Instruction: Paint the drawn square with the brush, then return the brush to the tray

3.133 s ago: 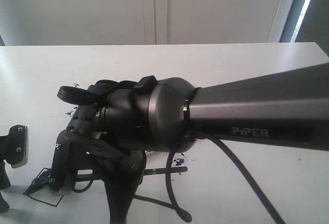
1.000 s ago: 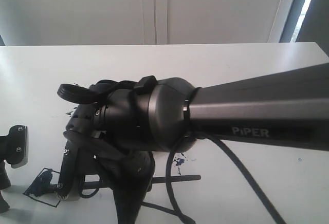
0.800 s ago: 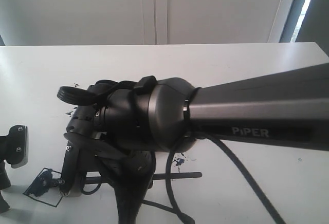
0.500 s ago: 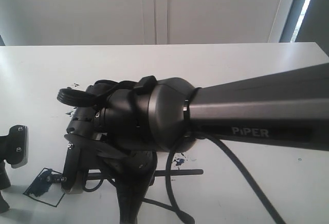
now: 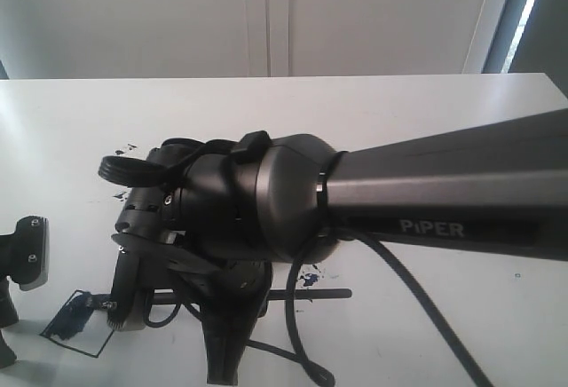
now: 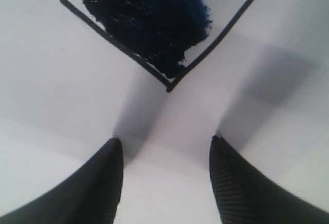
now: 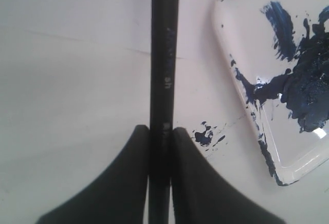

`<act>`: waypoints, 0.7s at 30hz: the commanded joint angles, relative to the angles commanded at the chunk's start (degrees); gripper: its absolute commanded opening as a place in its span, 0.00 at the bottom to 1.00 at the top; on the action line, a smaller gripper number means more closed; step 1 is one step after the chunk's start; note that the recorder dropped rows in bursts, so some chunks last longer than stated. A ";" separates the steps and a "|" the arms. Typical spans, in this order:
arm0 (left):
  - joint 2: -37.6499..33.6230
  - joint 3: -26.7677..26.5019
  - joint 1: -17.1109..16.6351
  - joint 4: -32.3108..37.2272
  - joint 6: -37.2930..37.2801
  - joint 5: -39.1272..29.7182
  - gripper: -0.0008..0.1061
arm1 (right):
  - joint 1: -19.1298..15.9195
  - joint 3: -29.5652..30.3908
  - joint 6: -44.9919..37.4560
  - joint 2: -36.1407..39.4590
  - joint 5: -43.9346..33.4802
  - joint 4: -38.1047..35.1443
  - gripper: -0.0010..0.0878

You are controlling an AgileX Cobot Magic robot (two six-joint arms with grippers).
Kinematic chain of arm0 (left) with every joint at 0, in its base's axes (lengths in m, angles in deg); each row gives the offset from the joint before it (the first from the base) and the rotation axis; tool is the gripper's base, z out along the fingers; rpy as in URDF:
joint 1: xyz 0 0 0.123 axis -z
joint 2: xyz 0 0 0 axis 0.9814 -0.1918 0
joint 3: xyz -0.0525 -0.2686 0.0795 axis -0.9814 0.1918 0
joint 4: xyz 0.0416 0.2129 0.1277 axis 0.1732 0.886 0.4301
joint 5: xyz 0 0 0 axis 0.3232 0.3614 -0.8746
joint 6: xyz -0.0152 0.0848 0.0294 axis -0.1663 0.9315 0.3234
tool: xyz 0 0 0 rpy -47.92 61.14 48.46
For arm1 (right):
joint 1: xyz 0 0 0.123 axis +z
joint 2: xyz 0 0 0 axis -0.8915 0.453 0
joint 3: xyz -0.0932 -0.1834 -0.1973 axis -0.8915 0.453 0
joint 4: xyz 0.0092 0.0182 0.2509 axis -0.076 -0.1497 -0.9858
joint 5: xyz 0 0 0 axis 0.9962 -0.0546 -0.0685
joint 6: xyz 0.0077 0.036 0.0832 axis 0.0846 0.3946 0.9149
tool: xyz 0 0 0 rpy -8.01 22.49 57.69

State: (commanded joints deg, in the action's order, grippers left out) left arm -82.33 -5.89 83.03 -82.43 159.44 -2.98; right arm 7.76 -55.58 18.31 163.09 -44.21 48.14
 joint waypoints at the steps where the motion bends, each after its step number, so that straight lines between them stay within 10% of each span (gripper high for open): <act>1: 0.00 0.00 0.00 0.00 0.00 0.10 0.53 | 0.00 0.00 -0.22 0.00 0.00 -0.39 0.01; 21: 0.00 0.00 0.00 0.00 0.00 0.35 0.53 | 0.11 0.00 -7.86 -0.11 -2.30 -8.83 0.01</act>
State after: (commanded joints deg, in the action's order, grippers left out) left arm -82.33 -5.89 83.03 -82.43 159.44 -2.63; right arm 7.86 -55.58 10.45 162.98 -46.51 39.31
